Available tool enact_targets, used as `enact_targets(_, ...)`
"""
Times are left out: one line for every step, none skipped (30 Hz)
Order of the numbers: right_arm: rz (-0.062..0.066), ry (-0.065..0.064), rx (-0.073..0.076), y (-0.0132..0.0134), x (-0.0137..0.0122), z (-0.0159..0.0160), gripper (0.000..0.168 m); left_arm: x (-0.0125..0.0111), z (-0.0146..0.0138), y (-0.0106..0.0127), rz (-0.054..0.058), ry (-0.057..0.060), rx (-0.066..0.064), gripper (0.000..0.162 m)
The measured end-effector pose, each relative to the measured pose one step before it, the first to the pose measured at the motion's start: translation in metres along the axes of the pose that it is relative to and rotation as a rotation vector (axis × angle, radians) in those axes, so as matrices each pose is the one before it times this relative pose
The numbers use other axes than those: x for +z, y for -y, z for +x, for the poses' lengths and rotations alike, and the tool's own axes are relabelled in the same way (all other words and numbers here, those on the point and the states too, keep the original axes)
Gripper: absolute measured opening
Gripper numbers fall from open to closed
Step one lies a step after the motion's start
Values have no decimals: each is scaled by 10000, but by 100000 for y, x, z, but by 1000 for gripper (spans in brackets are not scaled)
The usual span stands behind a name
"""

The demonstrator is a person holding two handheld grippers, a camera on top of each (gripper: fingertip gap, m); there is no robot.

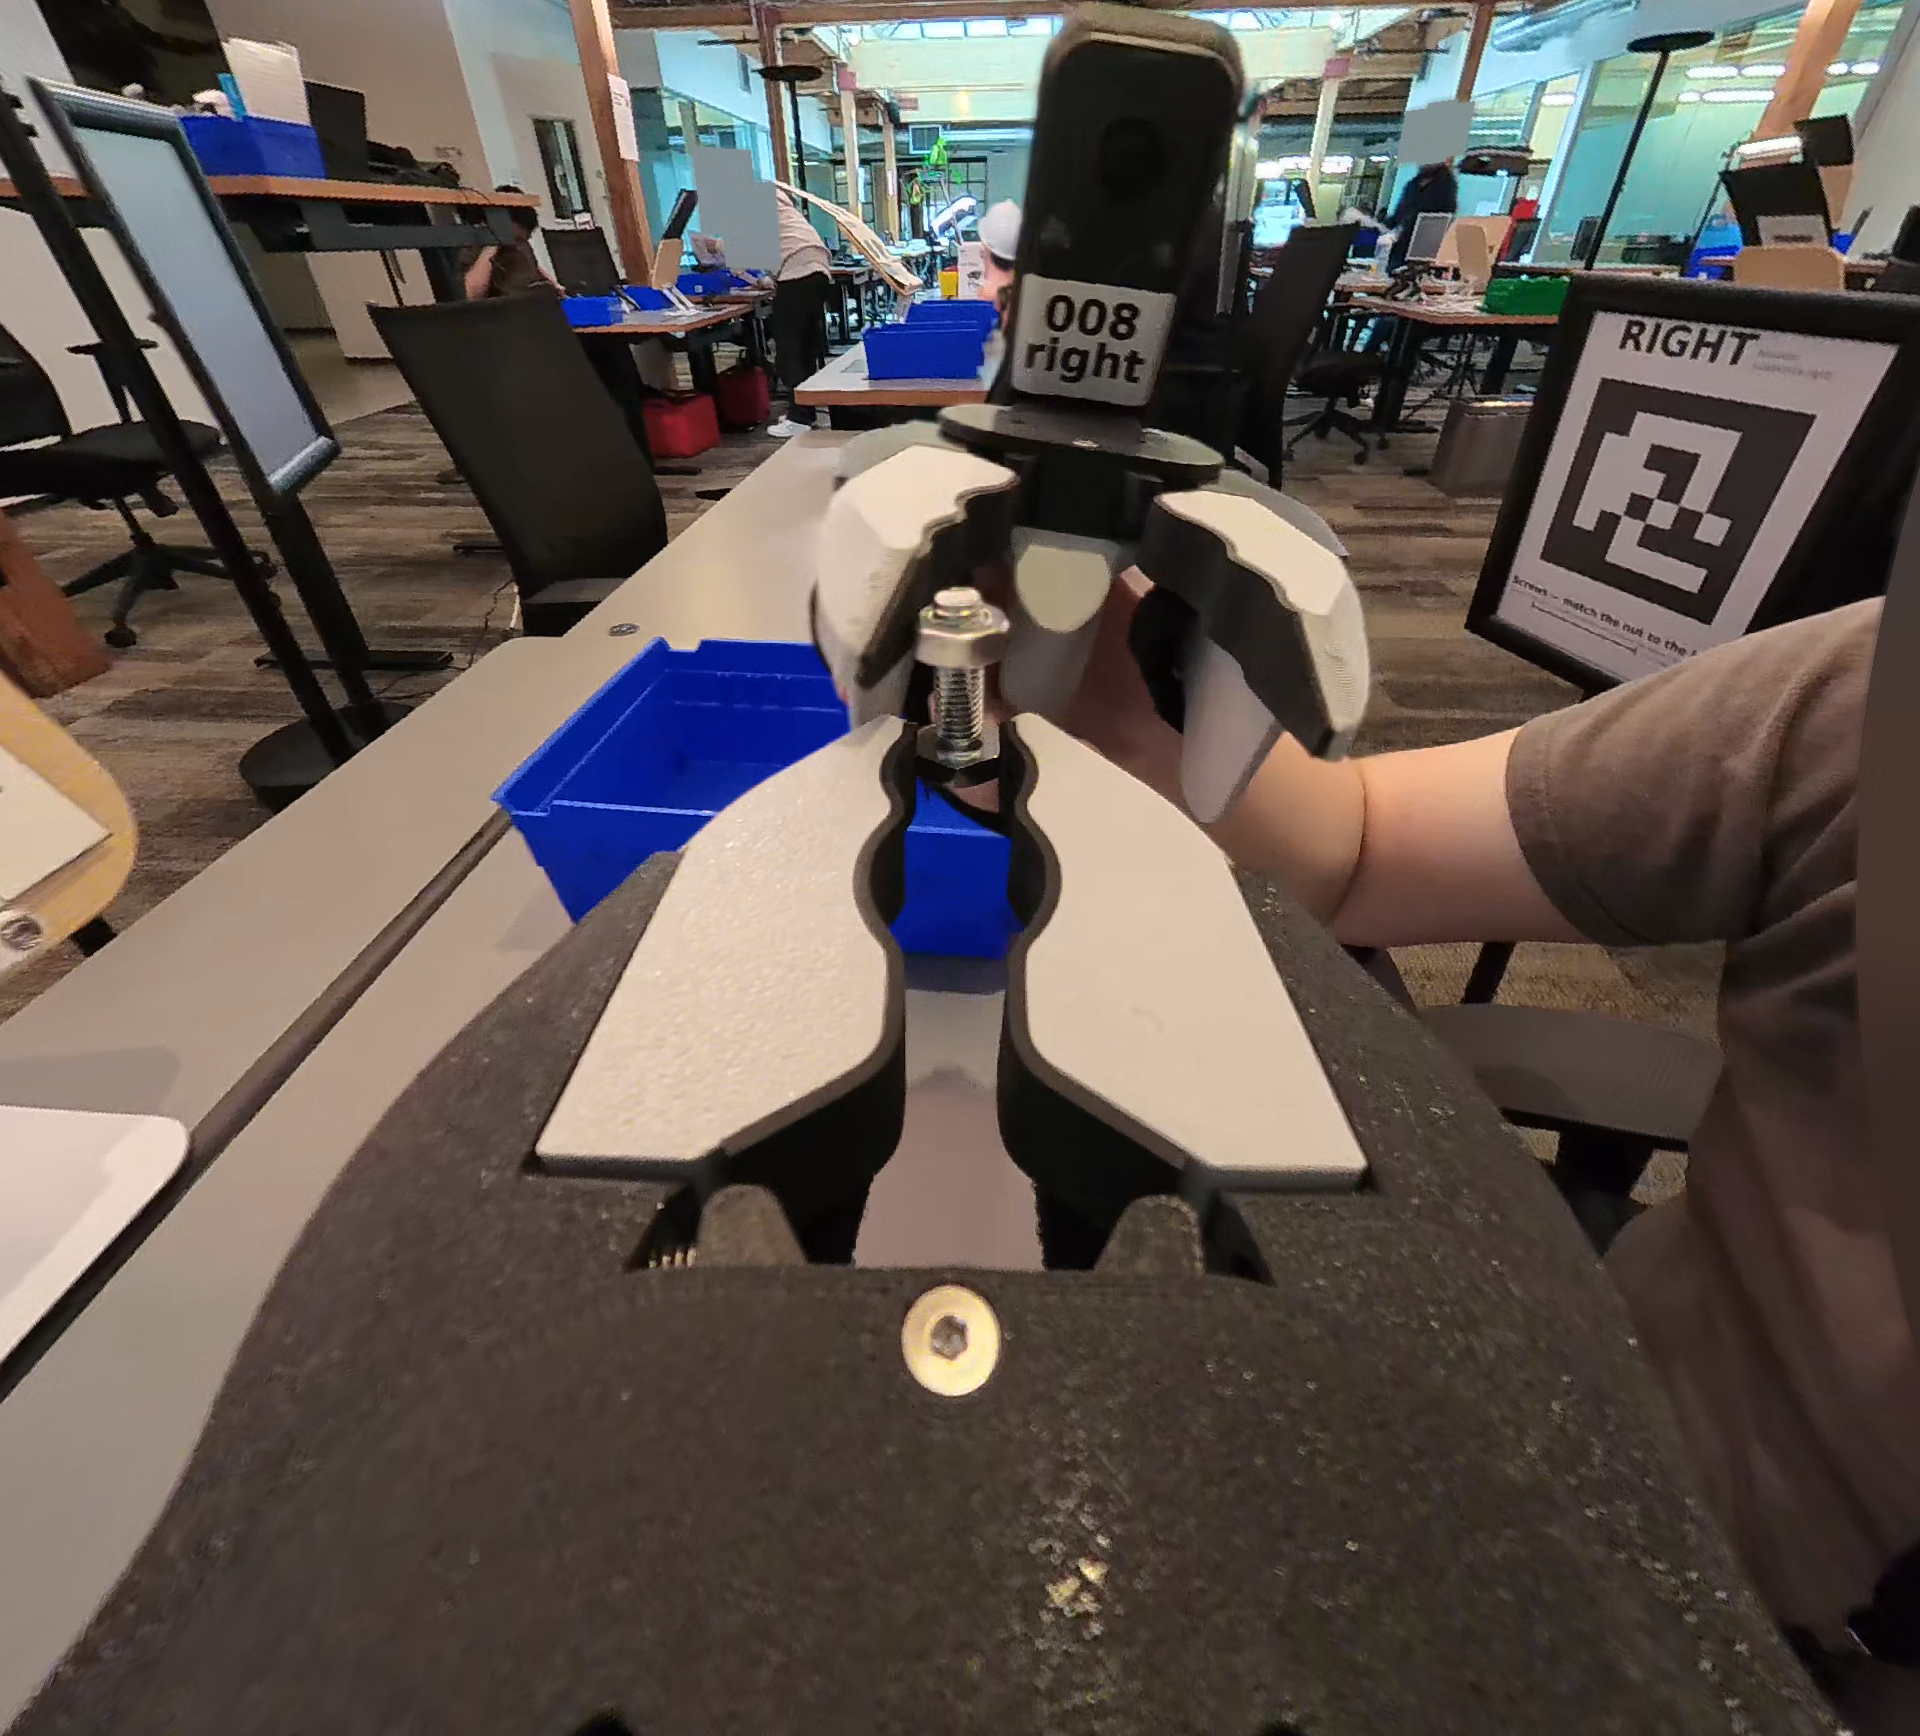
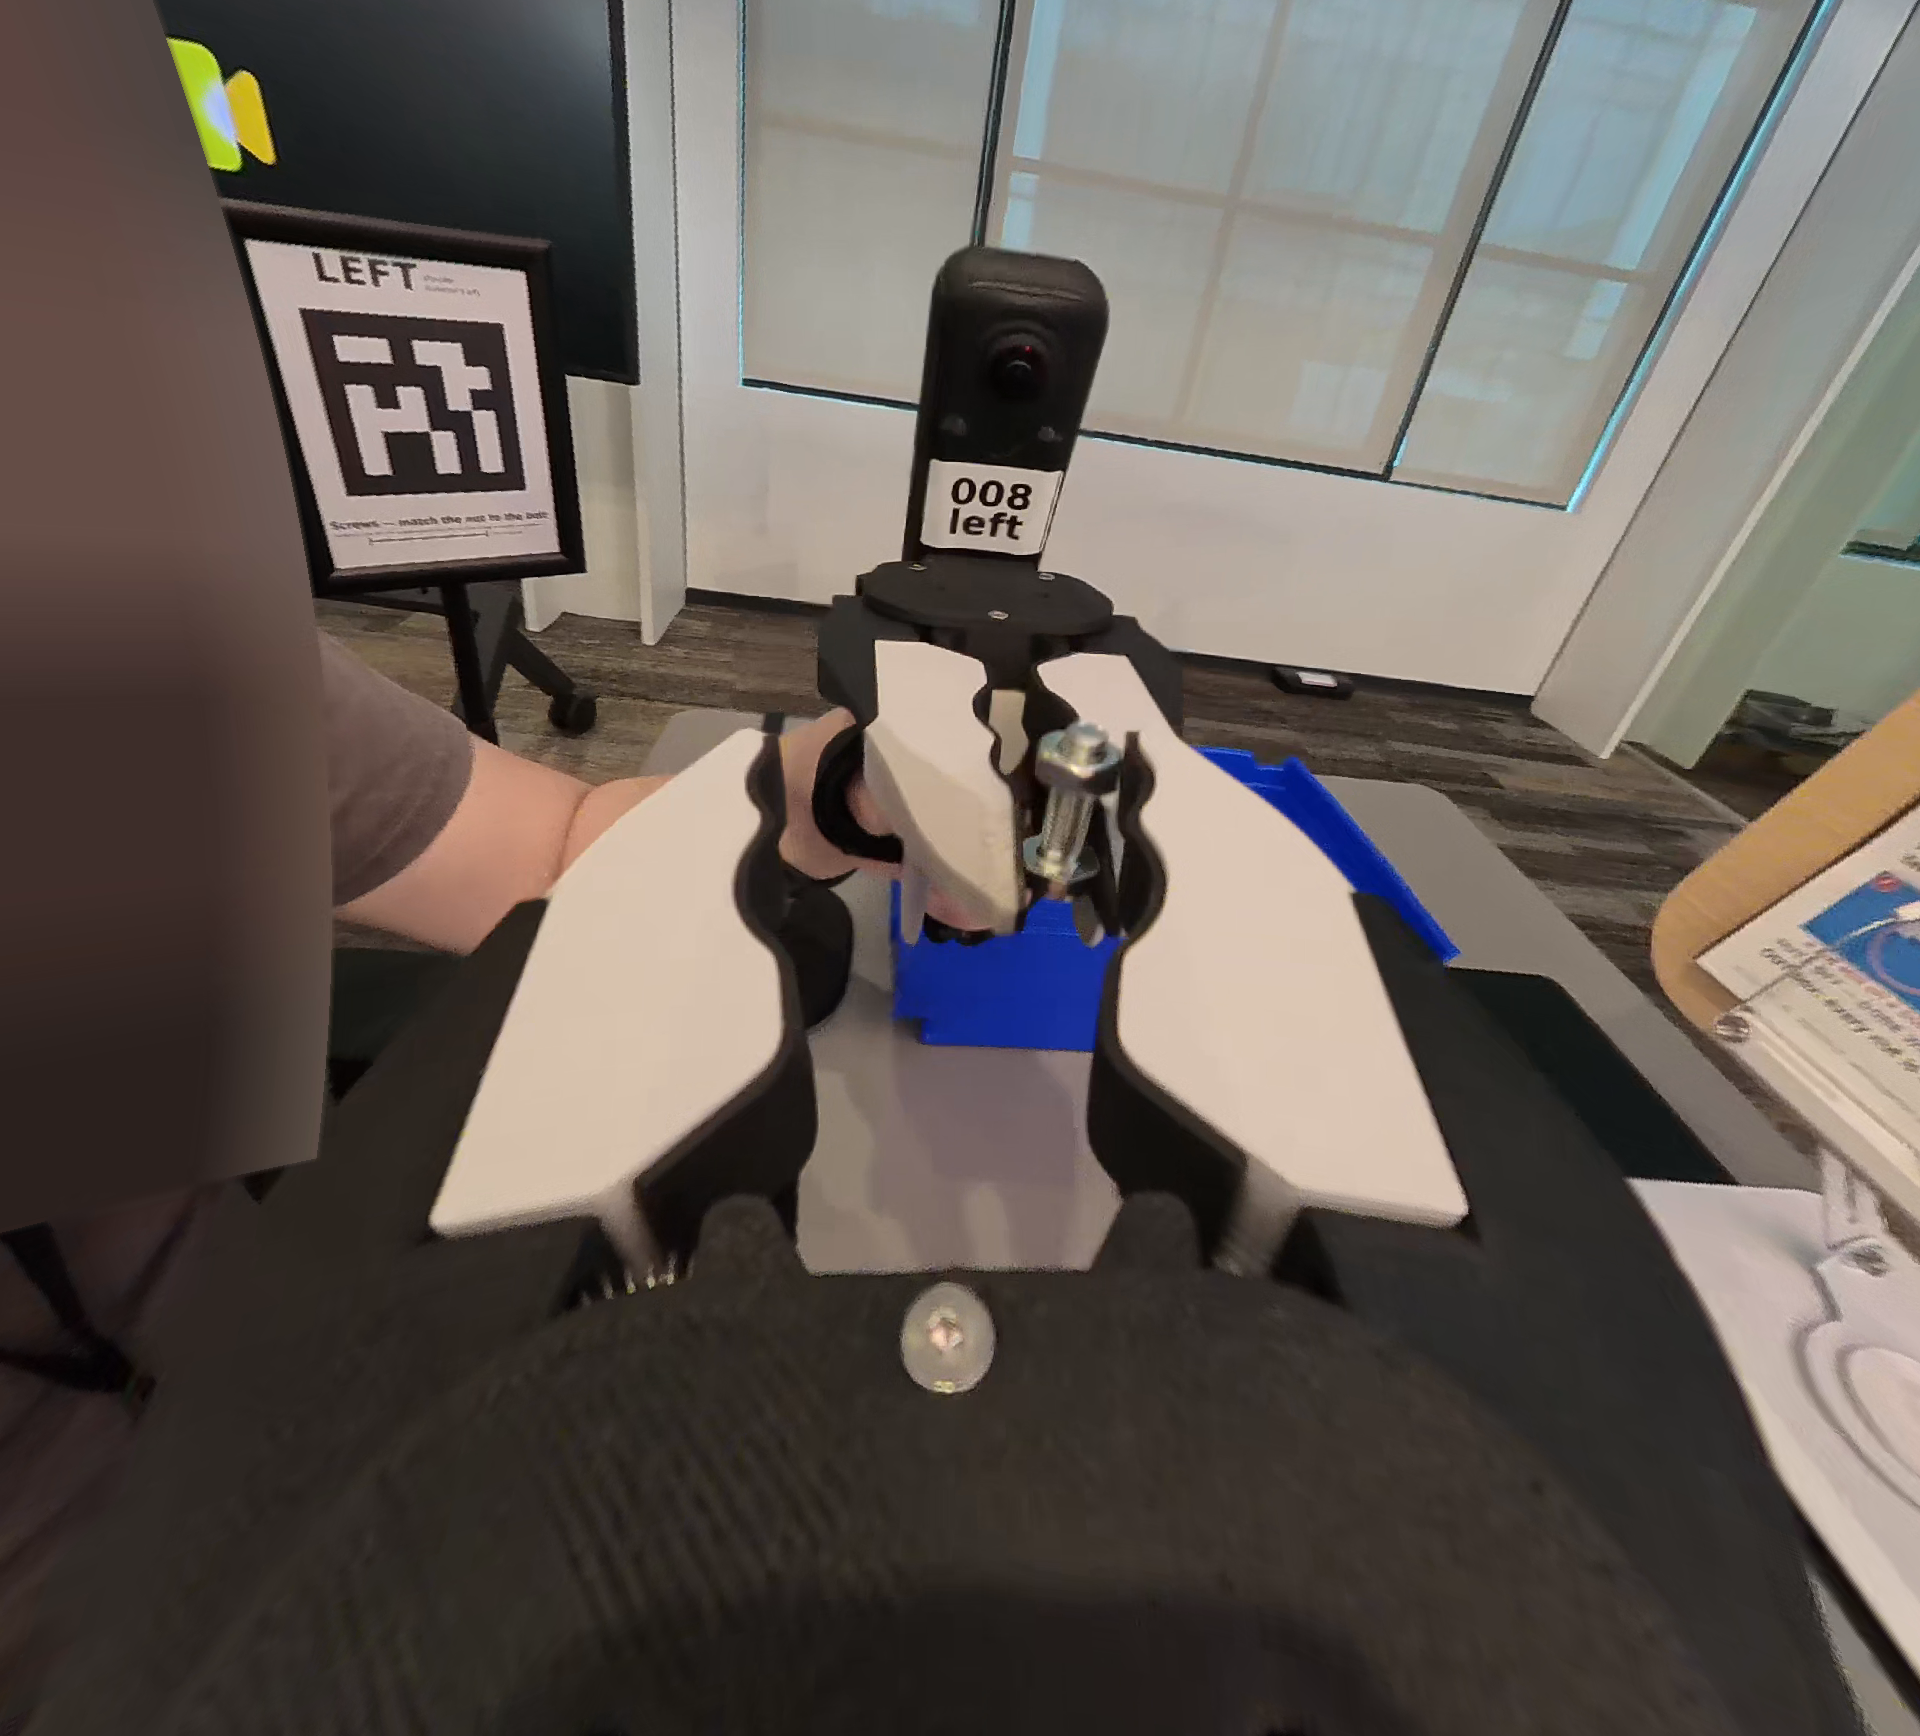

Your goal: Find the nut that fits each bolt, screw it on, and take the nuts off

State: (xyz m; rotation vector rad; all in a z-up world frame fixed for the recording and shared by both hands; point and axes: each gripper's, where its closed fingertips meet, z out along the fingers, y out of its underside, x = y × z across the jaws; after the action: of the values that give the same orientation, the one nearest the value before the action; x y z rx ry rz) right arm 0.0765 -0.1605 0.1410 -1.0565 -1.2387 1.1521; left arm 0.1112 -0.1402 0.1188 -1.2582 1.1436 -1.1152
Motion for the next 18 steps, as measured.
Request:
enact_targets(16,-156,-171,201,-248,171,62,-343,-332,289,135,148,-29,14)
enact_targets(56,-81,-99,312,-327,98,59,-379,-262,344,149,105,-51,14)
enact_targets(114,68,-12,381,-345,-74,53,-324,-220,231,73,59,-70,14)
enact_targets(189,63,77,442,-293,-59,52,-238,-183,117,31,47,-35,14)
enact_targets(203,-128,101,349,-202,235,51,-106,-76,38,19,5,-11,14)
enact_targets(141,-245,59,147,-99,412,52,33,70,-36,-11,-54,-20,14)
enact_targets(57,-198,52,-90,21,391,53,162,184,-92,-28,-95,-7,14)
enact_targets(-14,-65,90,-249,130,227,54,235,306,-165,-67,-141,5,14)
enact_targets(-39,47,127,-313,200,69,54,298,347,-194,-89,-157,11,14)
enact_targets(-25,86,140,-279,220,-15,55,287,306,-183,-75,-105,33,14)
enact_targets(-4,95,124,-209,206,-67,56,274,276,-210,-99,-103,41,14)
enact_targets(19,123,88,-123,165,-158,56,249,268,-259,-140,-123,40,14)
enact_targets(27,151,55,-54,146,-232,56,162,11,-197,-103,38,51,14)
enact_targets(-26,140,32,-92,123,-237,56,69,-171,-111,-42,127,47,14)
enact_targets(-94,121,-8,-109,96,-226,56,-75,-283,-15,-1,143,15,14)
enact_targets(-120,48,-51,-80,38,-156,60,-246,-390,136,76,178,-3,14)
enact_targets(-132,-100,-103,2,-92,66,60,-360,-323,250,119,112,-23,14)
enact_targets(-101,-155,-147,127,-267,152,58,-436,-357,289,92,125,-31,14)
